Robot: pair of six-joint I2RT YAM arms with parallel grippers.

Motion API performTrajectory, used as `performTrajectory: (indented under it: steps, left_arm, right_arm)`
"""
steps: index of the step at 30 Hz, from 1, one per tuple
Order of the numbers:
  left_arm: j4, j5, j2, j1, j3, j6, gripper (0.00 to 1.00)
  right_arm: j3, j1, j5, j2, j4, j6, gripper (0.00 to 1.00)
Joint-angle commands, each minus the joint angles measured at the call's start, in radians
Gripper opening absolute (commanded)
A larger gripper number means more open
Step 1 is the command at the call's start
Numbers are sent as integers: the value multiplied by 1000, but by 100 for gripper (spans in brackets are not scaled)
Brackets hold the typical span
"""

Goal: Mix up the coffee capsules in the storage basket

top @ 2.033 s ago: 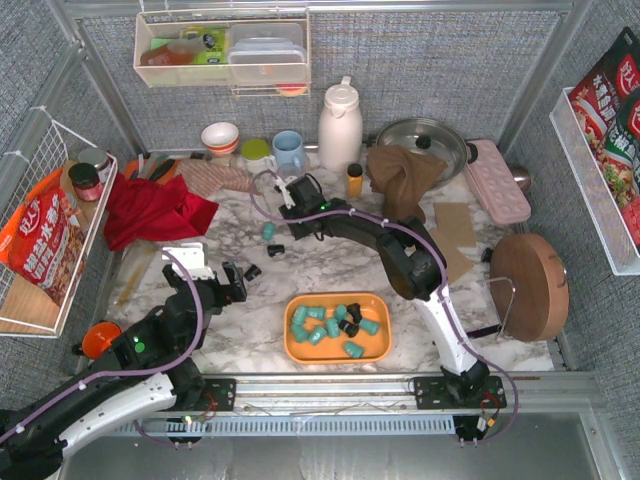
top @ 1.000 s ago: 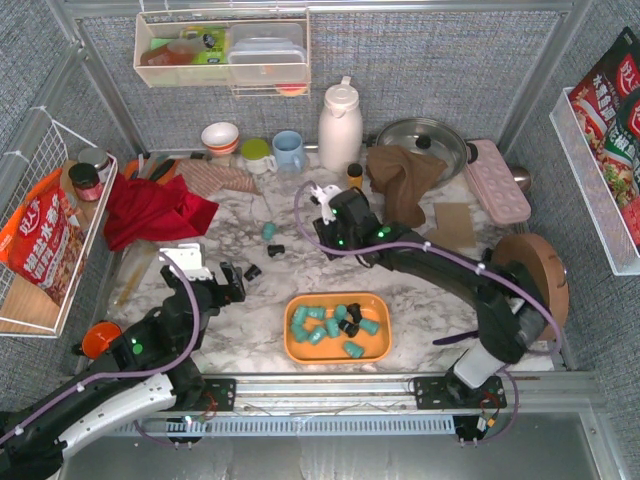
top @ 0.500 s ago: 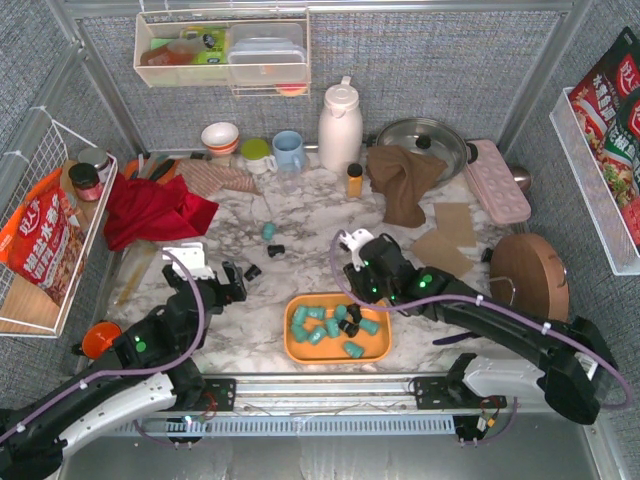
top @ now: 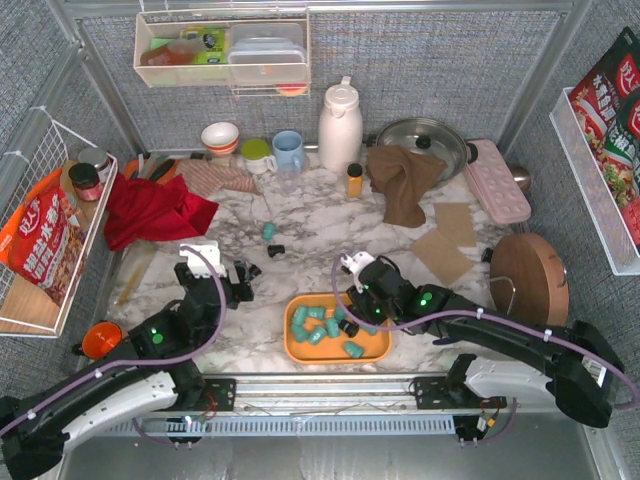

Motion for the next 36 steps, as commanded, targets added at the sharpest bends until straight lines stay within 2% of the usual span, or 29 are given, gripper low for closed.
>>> performTrajectory:
  steps: [1, 10, 18, 26, 36]
  left_arm:
    - [109, 19, 41, 1, -40, -12, 99]
    - [246, 30, 198, 16, -113, -83, 99]
    - [266, 65, 264, 65, -110, -109, 99]
    - [290, 137, 251, 103, -141, -136, 99]
    - [281, 221, 276, 143, -150, -156, 99]
  right_arm:
    - [-15, 20, 15, 2, 26, 20, 34]
    - [-16, 24, 46, -5, -16, -22, 57]
    - [1, 24, 82, -39, -12, -24, 59]
    - [11, 23, 214, -110, 51, -40, 60]
    - [20, -9, 473, -22, 255, -44, 80]
